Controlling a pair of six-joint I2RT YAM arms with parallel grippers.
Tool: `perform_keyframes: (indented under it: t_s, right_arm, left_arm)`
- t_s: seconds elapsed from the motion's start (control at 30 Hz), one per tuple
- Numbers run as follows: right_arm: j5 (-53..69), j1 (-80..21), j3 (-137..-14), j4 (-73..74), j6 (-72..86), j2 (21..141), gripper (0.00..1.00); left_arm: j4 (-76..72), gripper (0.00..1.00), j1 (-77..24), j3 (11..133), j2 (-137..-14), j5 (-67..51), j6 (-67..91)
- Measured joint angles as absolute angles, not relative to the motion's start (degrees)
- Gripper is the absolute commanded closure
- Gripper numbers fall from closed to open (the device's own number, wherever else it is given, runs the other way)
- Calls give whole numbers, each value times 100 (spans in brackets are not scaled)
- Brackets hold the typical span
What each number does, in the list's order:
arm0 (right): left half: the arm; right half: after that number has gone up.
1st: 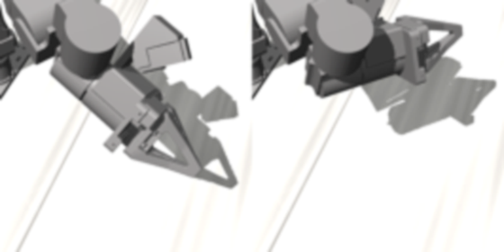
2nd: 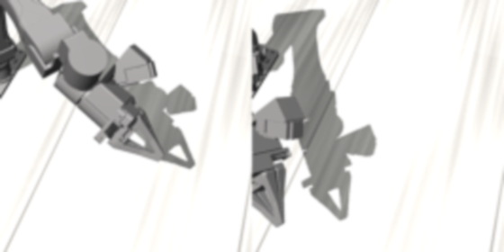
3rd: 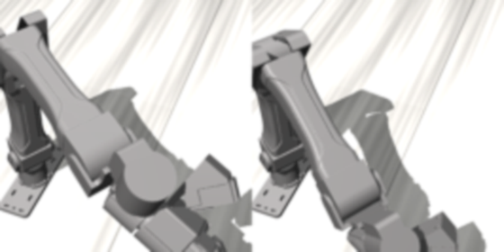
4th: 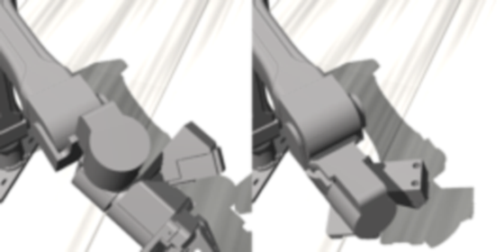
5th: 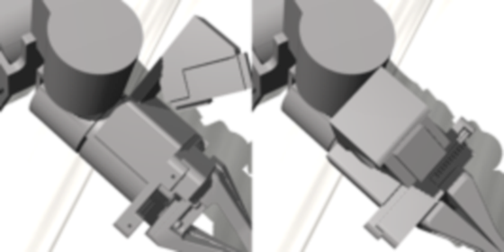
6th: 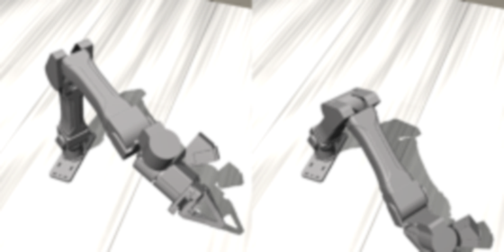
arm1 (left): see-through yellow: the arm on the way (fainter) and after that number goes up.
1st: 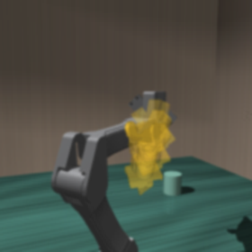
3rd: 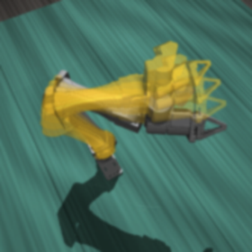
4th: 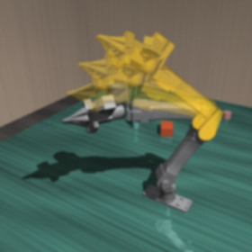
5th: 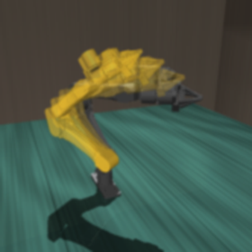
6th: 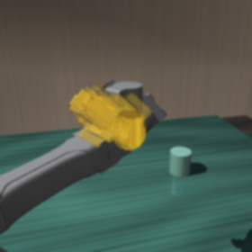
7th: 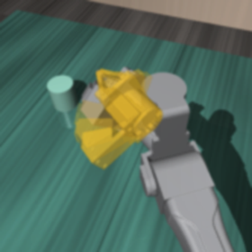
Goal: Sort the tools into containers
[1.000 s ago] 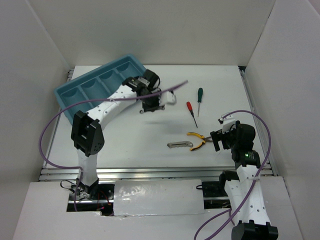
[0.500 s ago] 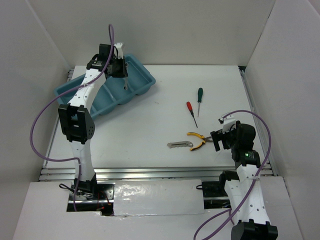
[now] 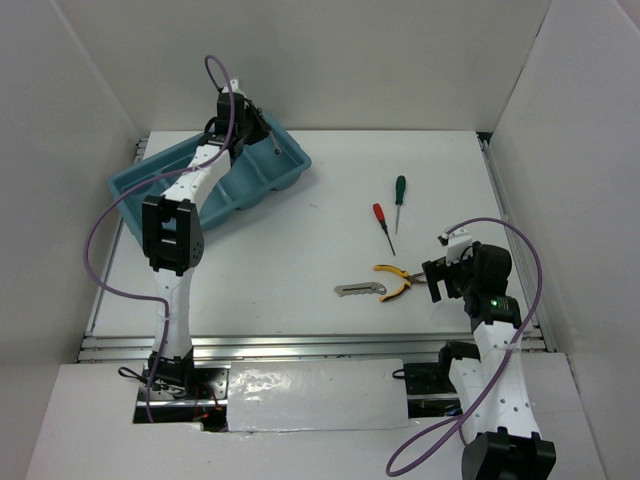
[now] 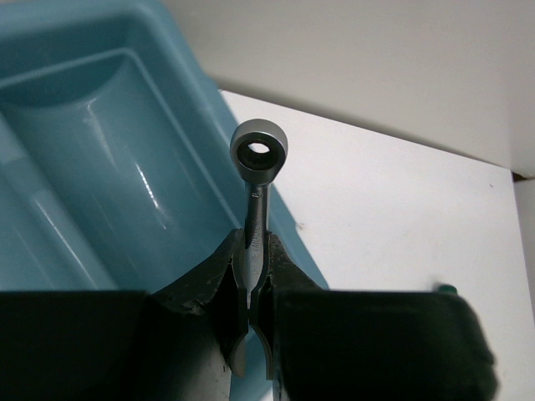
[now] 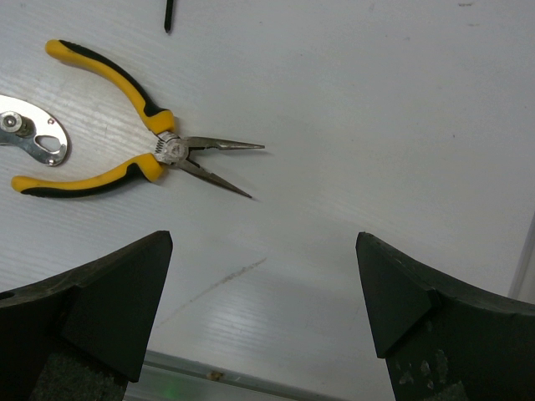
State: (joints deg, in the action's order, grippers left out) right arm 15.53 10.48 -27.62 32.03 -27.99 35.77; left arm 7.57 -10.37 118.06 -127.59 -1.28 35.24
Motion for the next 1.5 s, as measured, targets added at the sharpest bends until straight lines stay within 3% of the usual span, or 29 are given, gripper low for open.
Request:
perform_keyframes:
  t_s: [0.13, 0.2, 0.3, 0.33, 0.53, 0.6, 0.83, 1.1, 1.2, 1.27, 1.33, 1.5]
  right_arm:
    - [1570, 1181, -2816, 3225, -2799, 3594, 0]
    - [1573, 1234, -2823, 3227, -2799, 3594, 0]
    - [1577, 1260, -2823, 3232, -2801, 3601, 0]
    - [1581, 1267, -2823, 3234, -2801, 3603, 0]
    - [1590, 1271, -2825, 3267, -2801, 3601, 0]
    - [1590, 1271, -2825, 3273, -2801, 3575, 0]
    - [1590, 1275, -2825, 3273, -2803, 3347, 0]
    - [1772, 1280, -2836, 3339, -2875, 3009, 0]
    - [1887, 1280, -2902, 3465, -2936, 3044, 1]
    - [1914, 1280, -2965, 3524, -2952, 3129, 2]
    - [1911, 1280, -3004, 3533, -2947, 3245, 2]
    - [1835, 1280, -3011, 3535, -2917, 3352, 2]
  left_arm:
    - [572, 100, -1026, 11834, -13297, 143, 3894]
    - [565, 87, -1015, 11834, -13509, 235, 3953]
    - [556, 79, -998, 11834, -13681, 301, 3948]
    - [561, 65, -989, 11834, -13699, 305, 3946]
    - [379, 7, -947, 11837, -13701, 255, 3835]
    - [379, 2, -945, 11837, -13694, 220, 3706]
    - [1044, 1, -1035, 11743, -12905, -97, 2545]
    - [1376, 1, -1900, 9618, -9275, -1009, 401]
    - [1575, 17, -2309, 8962, -8313, -1199, -292]
    - [1820, 34, -2703, 8711, -8110, -1144, -703]
    - [2086, 37, -3297, 8471, -8147, -1116, -1085]
    - [2989, 30, -4759, 8077, -9122, -989, -1824]
